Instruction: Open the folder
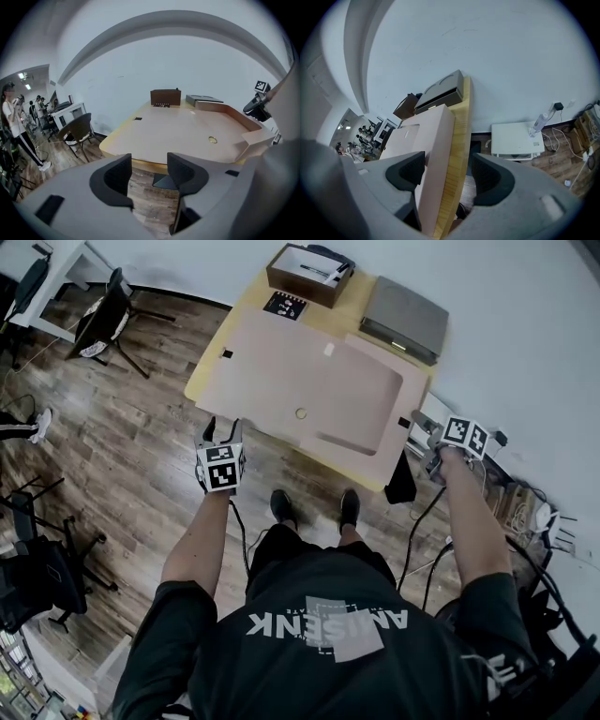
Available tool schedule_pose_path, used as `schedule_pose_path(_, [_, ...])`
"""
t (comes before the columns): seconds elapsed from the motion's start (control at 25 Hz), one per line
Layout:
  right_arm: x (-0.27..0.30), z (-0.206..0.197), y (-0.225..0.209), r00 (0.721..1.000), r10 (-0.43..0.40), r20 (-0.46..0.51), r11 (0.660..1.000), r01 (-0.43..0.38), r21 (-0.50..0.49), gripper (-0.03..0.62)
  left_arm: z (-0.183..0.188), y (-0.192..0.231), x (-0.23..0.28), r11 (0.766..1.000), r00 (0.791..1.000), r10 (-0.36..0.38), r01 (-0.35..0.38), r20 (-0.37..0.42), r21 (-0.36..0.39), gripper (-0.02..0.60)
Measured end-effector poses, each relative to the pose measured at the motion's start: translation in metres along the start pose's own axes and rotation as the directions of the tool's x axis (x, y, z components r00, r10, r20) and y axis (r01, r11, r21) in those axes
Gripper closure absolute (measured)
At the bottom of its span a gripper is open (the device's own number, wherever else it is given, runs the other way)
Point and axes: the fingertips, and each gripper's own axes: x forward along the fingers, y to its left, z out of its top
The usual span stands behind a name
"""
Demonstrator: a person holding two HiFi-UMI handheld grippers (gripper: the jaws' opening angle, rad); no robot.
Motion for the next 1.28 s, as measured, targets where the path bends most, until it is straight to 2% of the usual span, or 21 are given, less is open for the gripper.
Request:
schedule_pose_path(0.2, [-0.012,0.010,0.011,0.997,0.039,0.067,0.995,-0.033,-0.090,0.284,0.043,-0.014,-0.040,0.998,0.991,-0.060,0.061,0.118,-0.006,0.359])
schedule_pose_path(0.32, [-0.030,0.020,0.032,0.988,0.107,0.113,0.988,-0.093,-0.120,0.286,0.069,-0.035,-0.064,0.992,0.975,-0.129,0.130,0.183,0.005,0.359])
schedule_pose_path(0.4, [-0.045,0.023,0.050,0.981,0.148,0.126,0.975,-0.124,-0.183,0.285,0.082,-0.051,-0.079,0.981,0.960,-0.193,0.192,0.205,0.029,0.359])
schedule_pose_path(0.52, [-0.072,0.023,0.078,0.970,0.212,0.119,0.935,-0.166,-0.314,0.286,0.106,-0.069,-0.102,0.970,0.938,-0.242,0.236,0.249,0.053,0.359])
schedule_pose_path(0.68, [-0.120,0.019,0.111,0.946,0.297,0.127,0.859,-0.207,-0.468,0.285,0.134,-0.090,-0.138,0.957,0.898,-0.286,0.286,0.335,0.050,0.373])
schedule_pose_path(0.8, [-0.152,0.023,0.128,0.924,0.350,0.156,0.829,-0.228,-0.510,0.286,0.154,-0.103,-0.161,0.944,0.872,-0.324,0.325,0.367,0.061,0.382])
schedule_pose_path(0.88, [-0.172,0.028,0.138,0.910,0.376,0.176,0.818,-0.237,-0.523,0.286,0.165,-0.108,-0.172,0.942,0.867,-0.325,0.330,0.378,0.054,0.392])
schedule_pose_path(1.08, [-0.229,0.040,0.167,0.868,0.438,0.233,0.754,-0.214,-0.620,0.307,0.199,-0.129,-0.211,0.939,0.831,-0.327,0.338,0.450,0.060,0.434])
schedule_pose_path(1.16, [-0.250,0.045,0.176,0.852,0.453,0.264,0.729,-0.183,-0.659,0.332,0.217,-0.134,-0.229,0.950,0.812,-0.296,0.306,0.503,0.065,0.497])
schedule_pose_path(1.28, [-0.278,0.055,0.181,0.823,0.445,0.352,0.726,-0.102,-0.680,0.391,0.243,-0.145,-0.252,0.951,0.782,-0.294,0.299,0.550,0.083,0.518])
